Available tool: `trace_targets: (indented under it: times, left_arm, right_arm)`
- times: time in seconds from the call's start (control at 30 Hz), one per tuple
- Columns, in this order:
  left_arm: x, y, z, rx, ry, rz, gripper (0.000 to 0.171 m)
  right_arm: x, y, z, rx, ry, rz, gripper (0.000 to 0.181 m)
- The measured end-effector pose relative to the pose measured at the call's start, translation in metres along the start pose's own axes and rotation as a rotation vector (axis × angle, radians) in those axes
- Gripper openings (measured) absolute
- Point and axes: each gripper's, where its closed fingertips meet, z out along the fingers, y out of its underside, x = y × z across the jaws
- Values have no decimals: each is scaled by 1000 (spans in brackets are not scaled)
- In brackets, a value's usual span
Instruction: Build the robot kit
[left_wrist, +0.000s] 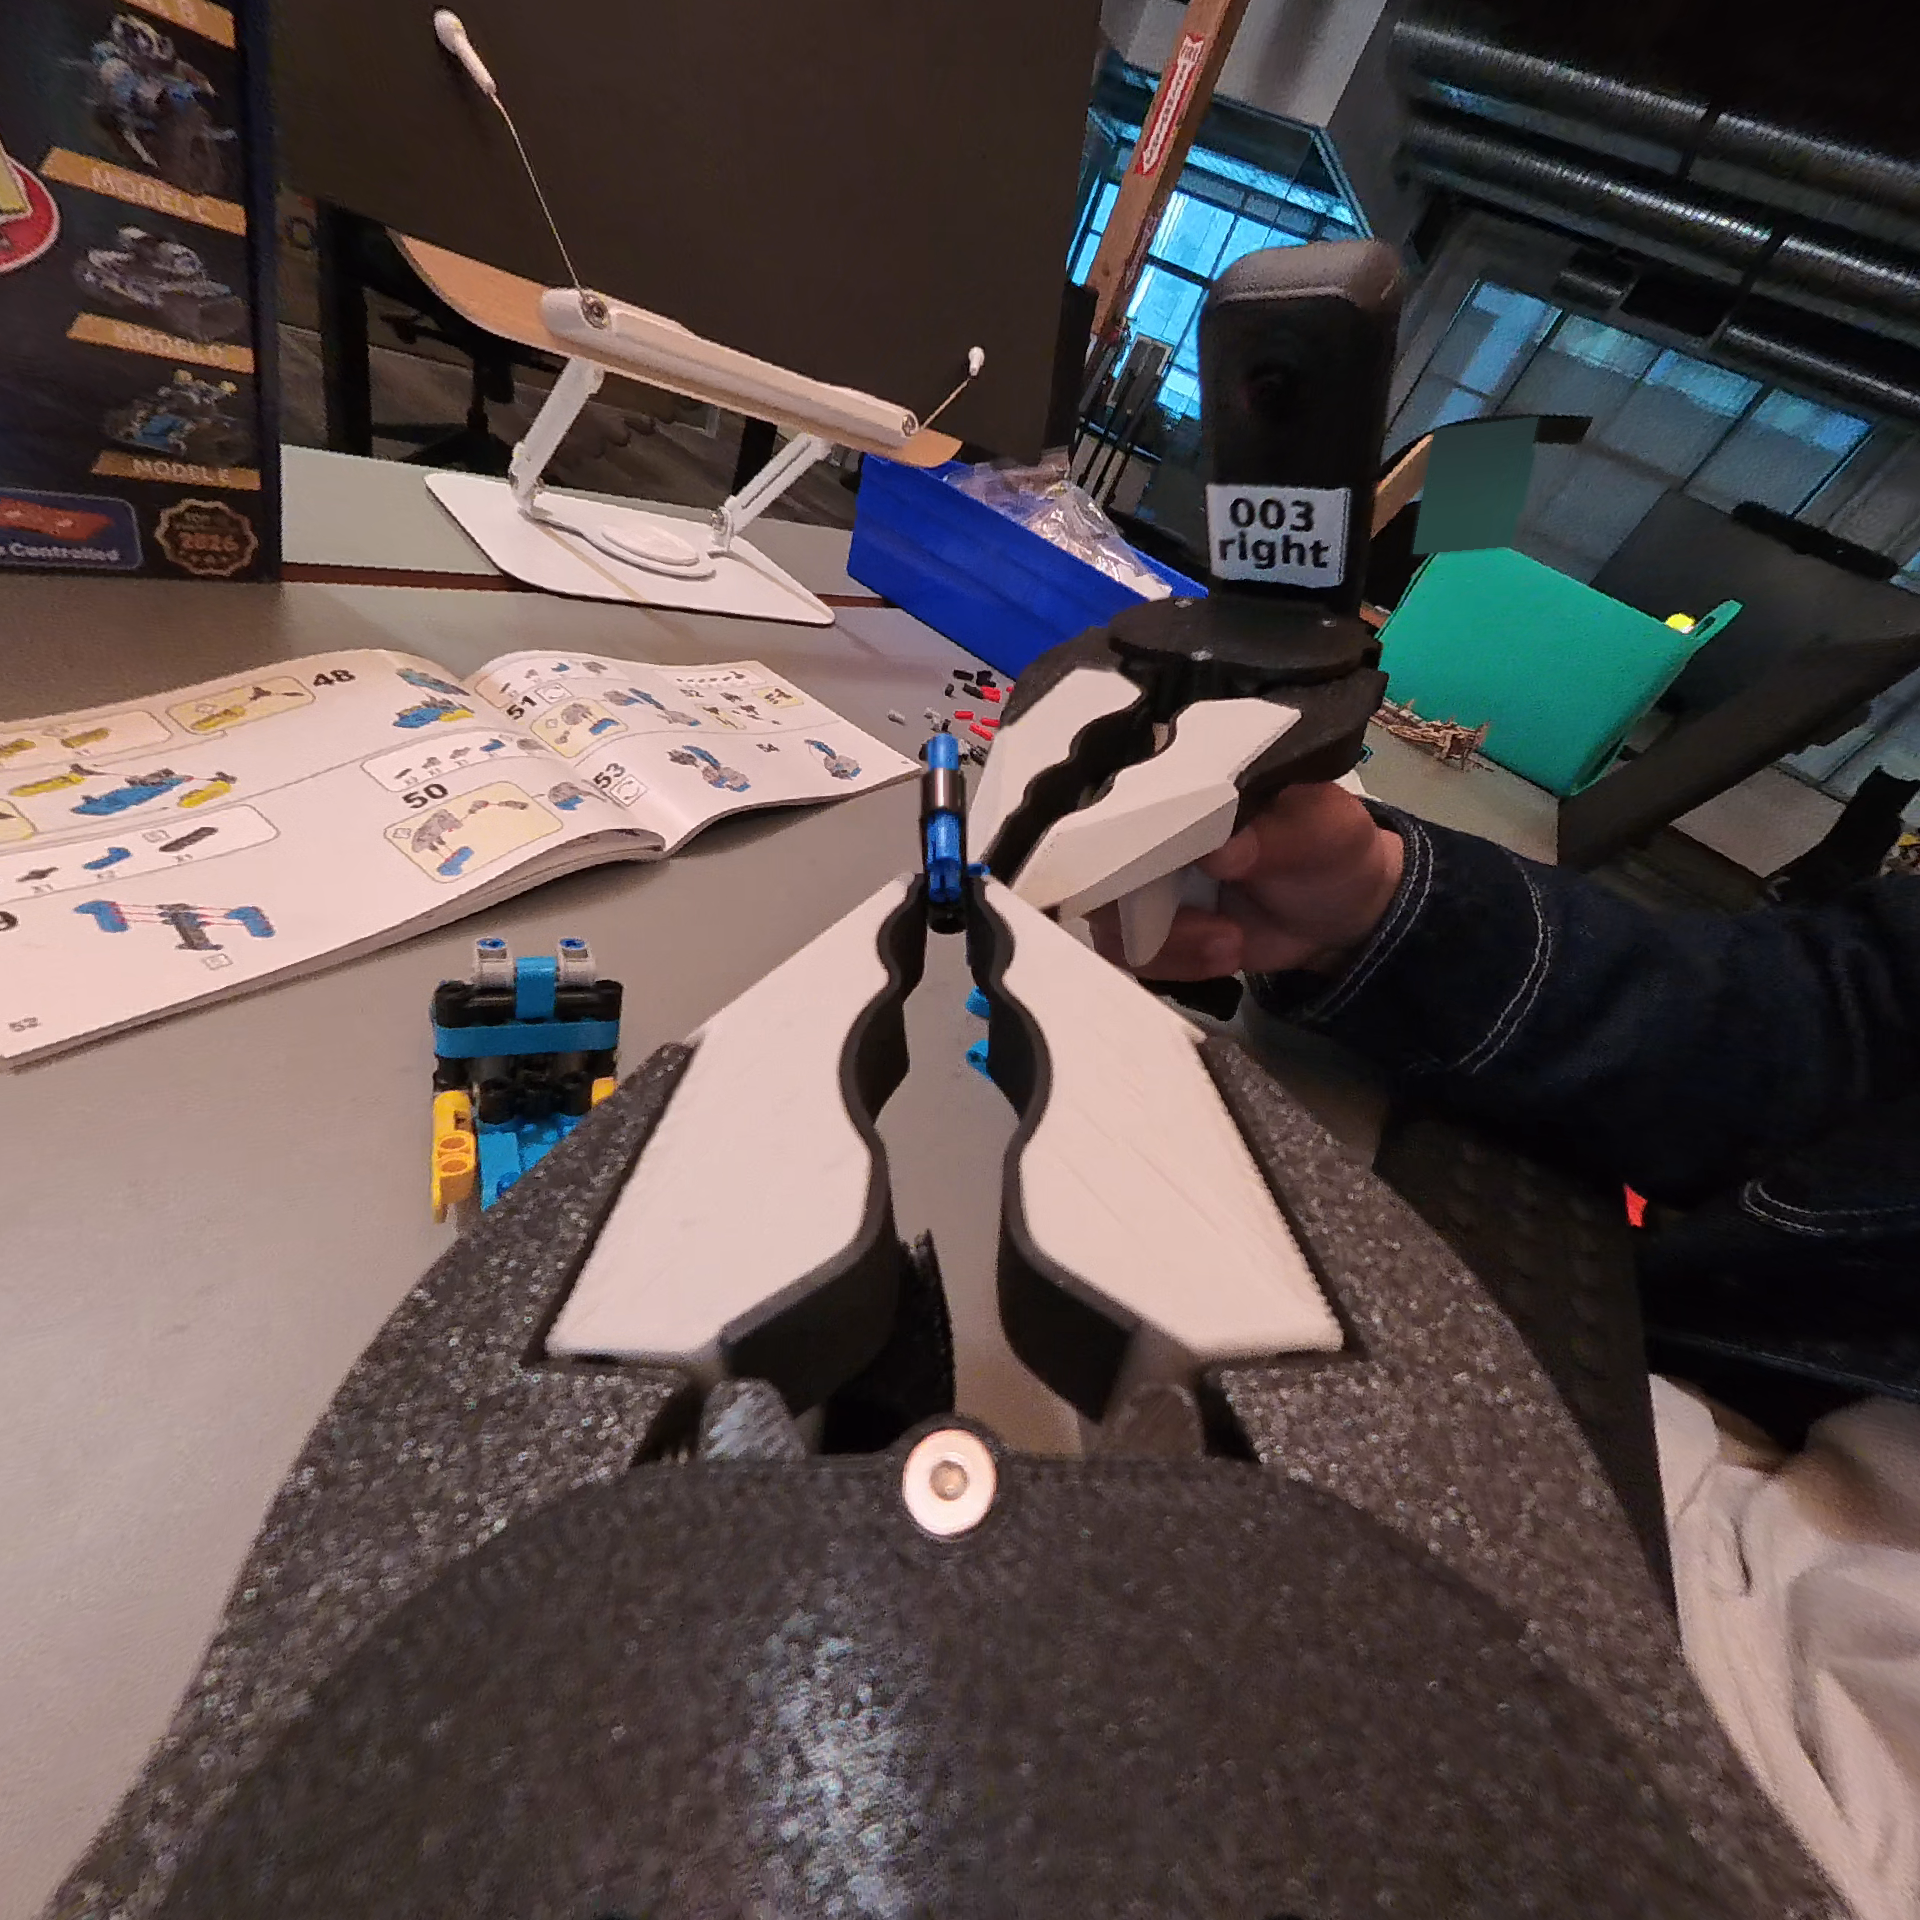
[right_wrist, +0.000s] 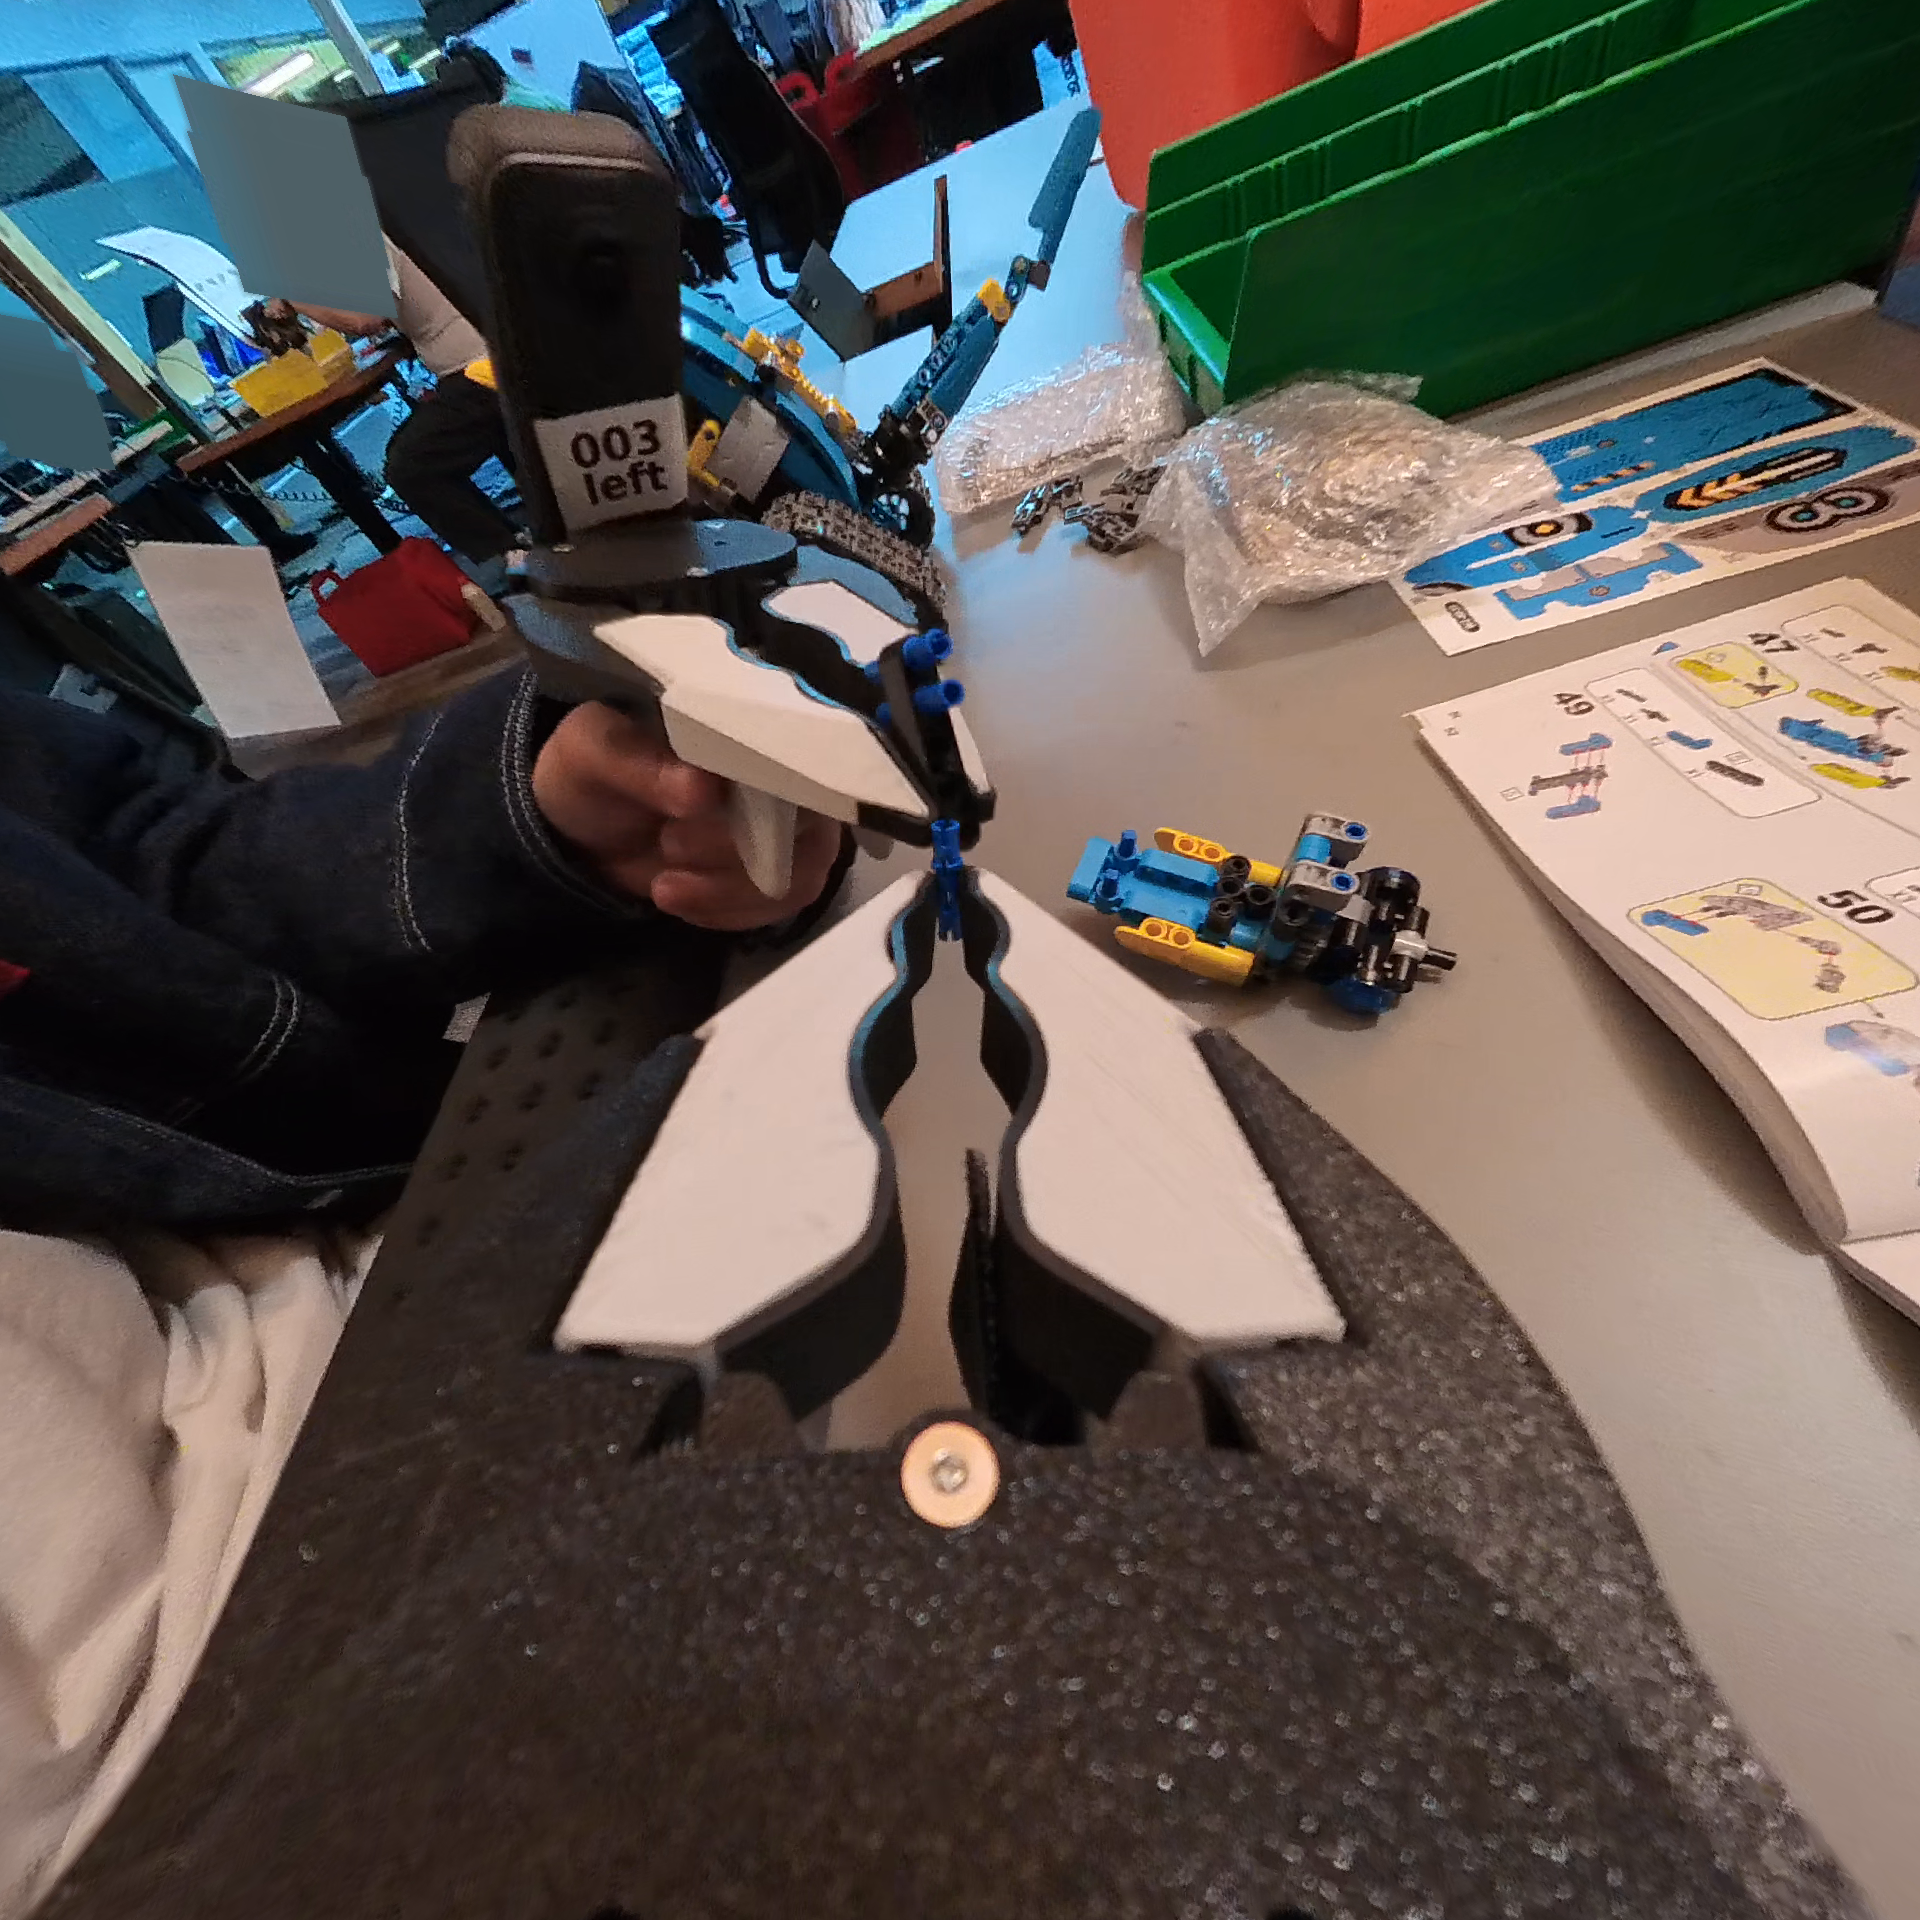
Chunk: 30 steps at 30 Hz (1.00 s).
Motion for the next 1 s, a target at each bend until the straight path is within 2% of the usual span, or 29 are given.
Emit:
trace_targets:
  times: [0.17, 0.3, 0.53, 0.83, 0.9, 1.0]
  left_arm:
    - [0, 6, 4, -35, -5, 17, 7]
    - [-2, 4, 2, -23, 14, -37, 7]
    - [-1, 10, 6, -51, -15, 14, 7]
    - [-9, 11, 6, -48, -31, -72, 7]
    - [-10, 9, 6, -37, -46, -52, 7]
    - [-9, 2, 4, 0, -64, -2, 7]
  right_arm:
    - [0, 8, 1, -39, 15, -28, 4]
    - [-3, 4, 0, -23, 15, -72, 3]
    - [2, 11, 1, -40, 44, -76, 3]
    - [6, 9, 7, -18, 91, -59, 4]
    - [6, 7, 7, -5, 85, 3, 4]
    - [3, -1, 8, 81, -24, 245, 4]
